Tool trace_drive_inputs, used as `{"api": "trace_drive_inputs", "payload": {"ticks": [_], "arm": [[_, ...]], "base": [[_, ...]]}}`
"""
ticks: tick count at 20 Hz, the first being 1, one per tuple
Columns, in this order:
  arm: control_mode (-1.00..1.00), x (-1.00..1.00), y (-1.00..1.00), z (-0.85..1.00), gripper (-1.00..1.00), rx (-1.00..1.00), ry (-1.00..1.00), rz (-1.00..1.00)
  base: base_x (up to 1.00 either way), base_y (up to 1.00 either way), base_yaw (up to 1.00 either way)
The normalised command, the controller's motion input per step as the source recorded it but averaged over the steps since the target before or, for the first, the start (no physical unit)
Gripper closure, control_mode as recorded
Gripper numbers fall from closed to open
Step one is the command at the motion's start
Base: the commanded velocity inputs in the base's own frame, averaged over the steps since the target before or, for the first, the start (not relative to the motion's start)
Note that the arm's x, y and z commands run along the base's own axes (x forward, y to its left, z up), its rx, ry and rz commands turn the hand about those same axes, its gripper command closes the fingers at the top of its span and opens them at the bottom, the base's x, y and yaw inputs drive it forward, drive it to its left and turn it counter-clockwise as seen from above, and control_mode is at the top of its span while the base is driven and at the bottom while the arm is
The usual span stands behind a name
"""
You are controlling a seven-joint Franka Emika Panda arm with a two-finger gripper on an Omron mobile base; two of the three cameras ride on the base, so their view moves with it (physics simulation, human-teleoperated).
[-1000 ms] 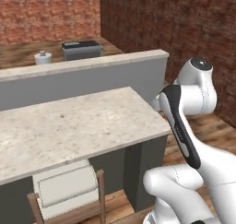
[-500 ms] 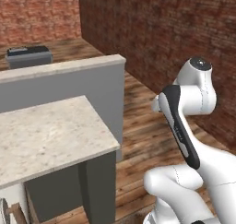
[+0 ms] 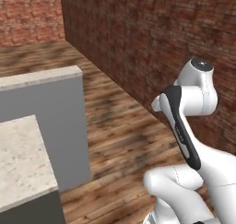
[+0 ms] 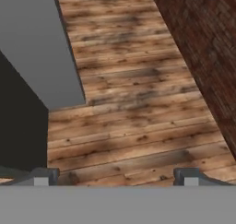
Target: Take the cheese, chicken drumstick, and bell pepper from the fridge and place them on the plate on the dining counter to create an appetizer plate.
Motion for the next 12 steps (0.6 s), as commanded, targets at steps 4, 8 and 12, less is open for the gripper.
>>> {"api": "trace_drive_inputs", "payload": {"ticks": [4,8,12], "arm": [[1.00,0.00,0.00,0.00,-1.00,0.00,0.00,0.00],[1.00,0.00,0.00,0.00,-1.00,0.00,0.00,0.00],[1.00,0.00,0.00,0.00,-1.00,0.00,0.00,0.00]], "base": [[1.00,-0.53,0.05],[1.00,-0.50,0.19],[1.00,-0.25,0.28]]}}
